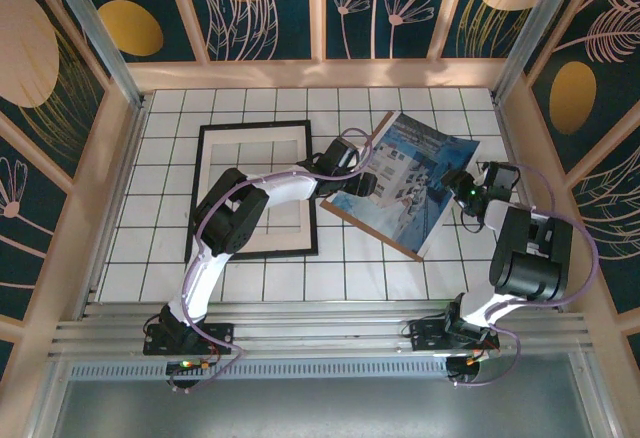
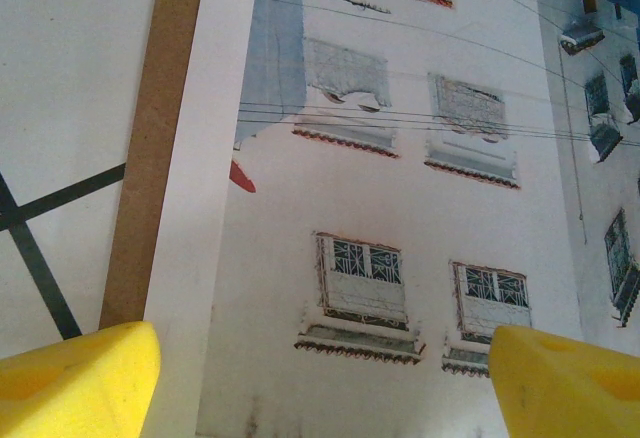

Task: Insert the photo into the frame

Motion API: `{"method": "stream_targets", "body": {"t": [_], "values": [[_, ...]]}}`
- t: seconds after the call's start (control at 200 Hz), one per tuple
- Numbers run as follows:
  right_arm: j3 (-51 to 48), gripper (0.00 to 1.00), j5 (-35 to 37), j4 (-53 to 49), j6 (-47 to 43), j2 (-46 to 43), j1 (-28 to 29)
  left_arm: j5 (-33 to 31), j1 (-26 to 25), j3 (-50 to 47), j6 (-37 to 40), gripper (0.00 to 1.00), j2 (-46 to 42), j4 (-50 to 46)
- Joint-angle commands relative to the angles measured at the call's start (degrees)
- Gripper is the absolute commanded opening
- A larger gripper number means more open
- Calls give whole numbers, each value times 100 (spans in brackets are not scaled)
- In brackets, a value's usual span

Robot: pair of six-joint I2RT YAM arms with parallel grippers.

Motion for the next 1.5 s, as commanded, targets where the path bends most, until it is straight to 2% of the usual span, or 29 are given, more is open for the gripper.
{"method": "stream_targets", "body": {"t": [0.0,0.435,0.916,1.056,1.256,1.491], "values": [[-119,65,-398,229,36,-210,-7,211,-74,-214,-113,85,17,-411],[10,59,164,118,-504,117,1,230,-70,-162,-102,85,-6,-411],[-32,48,-438,740,-736,356,-26,282,-70,-106,-56,85,-1,-445],[-32,46,-367,626,-777,334,-82,279,-74,-89,-38,85,-26,-454],[368,42,354,-125,-986,543,-88,309,-74,-91,-30,85,-54,-464],[902,31,546,-602,-1027,1056,-86,313,-75,14,3,85,-18,-525]]}}
